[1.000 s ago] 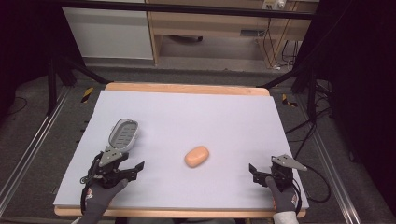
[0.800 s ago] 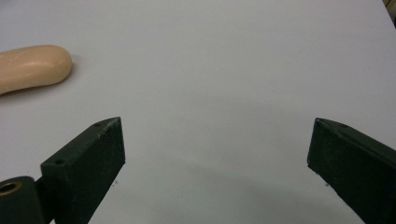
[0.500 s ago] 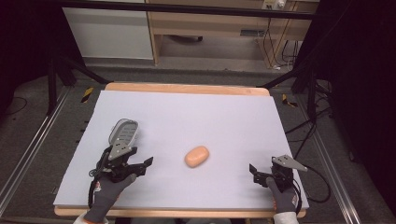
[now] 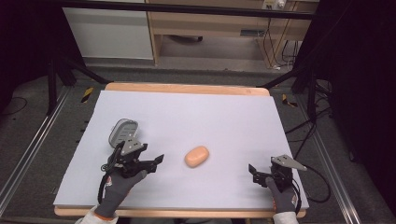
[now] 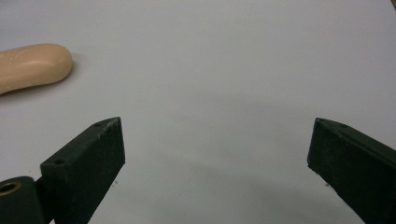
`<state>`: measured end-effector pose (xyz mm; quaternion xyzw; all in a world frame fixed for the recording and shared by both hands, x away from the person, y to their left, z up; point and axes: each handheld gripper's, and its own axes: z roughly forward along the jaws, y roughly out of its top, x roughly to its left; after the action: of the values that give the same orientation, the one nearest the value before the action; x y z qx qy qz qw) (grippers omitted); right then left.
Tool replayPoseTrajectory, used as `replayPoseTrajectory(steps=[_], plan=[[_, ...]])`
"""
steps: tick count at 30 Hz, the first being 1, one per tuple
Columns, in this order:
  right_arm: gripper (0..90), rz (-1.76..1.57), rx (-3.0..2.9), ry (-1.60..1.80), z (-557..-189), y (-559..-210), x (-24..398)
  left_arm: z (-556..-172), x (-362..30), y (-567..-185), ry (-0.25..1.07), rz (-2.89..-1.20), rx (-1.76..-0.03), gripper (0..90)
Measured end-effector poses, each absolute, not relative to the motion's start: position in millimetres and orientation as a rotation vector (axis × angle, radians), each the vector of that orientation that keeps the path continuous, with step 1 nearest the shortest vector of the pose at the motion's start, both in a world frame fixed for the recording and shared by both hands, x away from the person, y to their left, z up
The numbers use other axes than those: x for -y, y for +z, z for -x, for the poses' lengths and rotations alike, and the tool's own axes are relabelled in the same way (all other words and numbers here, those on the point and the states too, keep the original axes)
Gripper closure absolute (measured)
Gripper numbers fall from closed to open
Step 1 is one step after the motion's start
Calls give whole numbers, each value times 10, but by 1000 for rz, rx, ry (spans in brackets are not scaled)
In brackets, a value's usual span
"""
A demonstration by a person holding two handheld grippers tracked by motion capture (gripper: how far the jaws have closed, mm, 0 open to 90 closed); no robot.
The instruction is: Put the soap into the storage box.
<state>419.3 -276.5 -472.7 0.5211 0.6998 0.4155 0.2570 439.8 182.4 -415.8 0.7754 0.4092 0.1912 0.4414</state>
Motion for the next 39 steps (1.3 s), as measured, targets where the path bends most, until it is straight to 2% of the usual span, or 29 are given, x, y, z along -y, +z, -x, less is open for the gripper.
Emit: replayPoseTrajectory(steps=[20, 39], plan=[[42, -1415, -1896, 1122, -4193, -4724, 2746, -4550, -1390, -4108, 425, -1981, -950, 220], [42, -1419, -1896, 1114, -4203, -4716, 2726, -4708, -997, -4240, 392, -2058, -923, 213]])
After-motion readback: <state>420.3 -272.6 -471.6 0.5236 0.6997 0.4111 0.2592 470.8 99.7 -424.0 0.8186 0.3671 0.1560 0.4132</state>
